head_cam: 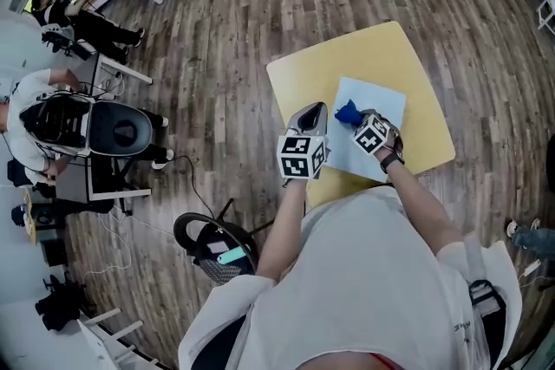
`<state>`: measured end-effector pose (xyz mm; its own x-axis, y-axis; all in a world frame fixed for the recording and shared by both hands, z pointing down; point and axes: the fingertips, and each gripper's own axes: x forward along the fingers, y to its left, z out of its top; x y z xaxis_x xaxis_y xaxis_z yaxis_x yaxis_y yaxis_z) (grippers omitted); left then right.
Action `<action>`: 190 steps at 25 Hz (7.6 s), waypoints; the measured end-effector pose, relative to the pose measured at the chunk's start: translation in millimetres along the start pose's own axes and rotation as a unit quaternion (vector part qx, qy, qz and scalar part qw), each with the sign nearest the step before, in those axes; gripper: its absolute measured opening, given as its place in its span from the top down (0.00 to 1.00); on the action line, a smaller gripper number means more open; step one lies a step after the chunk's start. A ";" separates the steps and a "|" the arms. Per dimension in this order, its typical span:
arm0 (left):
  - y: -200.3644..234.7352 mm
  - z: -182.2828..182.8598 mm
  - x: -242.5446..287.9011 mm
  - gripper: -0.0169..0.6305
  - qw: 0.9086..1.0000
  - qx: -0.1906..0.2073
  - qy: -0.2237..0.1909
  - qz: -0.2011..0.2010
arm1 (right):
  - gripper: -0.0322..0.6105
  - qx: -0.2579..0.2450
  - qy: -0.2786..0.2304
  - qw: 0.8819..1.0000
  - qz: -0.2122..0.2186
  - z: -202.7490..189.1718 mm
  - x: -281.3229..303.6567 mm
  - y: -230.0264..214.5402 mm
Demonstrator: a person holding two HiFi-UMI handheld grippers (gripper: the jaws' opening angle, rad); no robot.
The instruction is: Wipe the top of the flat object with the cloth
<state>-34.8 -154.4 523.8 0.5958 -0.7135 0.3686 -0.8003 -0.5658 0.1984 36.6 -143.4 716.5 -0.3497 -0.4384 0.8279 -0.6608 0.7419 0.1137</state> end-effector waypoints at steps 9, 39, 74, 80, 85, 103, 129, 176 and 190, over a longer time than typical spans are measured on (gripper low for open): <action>24.0 -3.3 -20.5 0.97 1.000 0.005 0.013 0.021 | 0.79 -0.090 0.013 0.995 0.037 49.7 51.1 49.3; -49.6 -5.2 20.3 0.96 0.999 0.019 0.024 -0.043 | 0.79 0.086 0.025 0.996 -0.032 -77.5 -48.1 -24.9; -36.2 -30.0 8.8 0.96 0.998 -0.001 0.034 -0.053 | 0.78 0.134 0.034 0.989 -0.050 -115.6 -45.1 -10.5; -9.4 -39.7 -13.4 0.96 0.999 -0.018 0.031 -0.014 | 0.79 0.097 0.026 0.995 -0.023 -67.0 -39.4 7.2; 20.4 -45.9 -43.1 0.97 0.998 -0.036 0.027 0.036 | 0.79 0.019 -0.017 0.999 0.031 6.0 -9.9 45.9; 2.5 -50.4 -30.4 0.96 0.999 -0.012 0.039 -0.002 | 0.79 0.034 0.028 0.999 0.029 -48.9 -8.5 50.1; 20.3 -54.2 -61.1 0.97 0.996 -0.040 0.035 0.069 | 0.78 -0.035 -0.009 0.995 0.096 18.5 -2.1 86.2; 61.2 -60.6 -93.5 0.97 0.991 -0.086 0.018 0.103 | 0.78 -0.115 0.022 0.983 0.141 49.0 31.4 135.8; 32.1 -71.3 -37.8 0.96 0.996 -0.084 0.030 0.017 | 0.78 0.052 0.047 0.995 0.067 -81.5 -32.6 96.7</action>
<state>-87.8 -116.1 581.0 0.5672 -0.7019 0.4308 -0.8229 -0.4611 0.3321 38.3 -16.1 745.3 -0.3789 -0.2849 0.8805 -0.6785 0.7326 -0.0549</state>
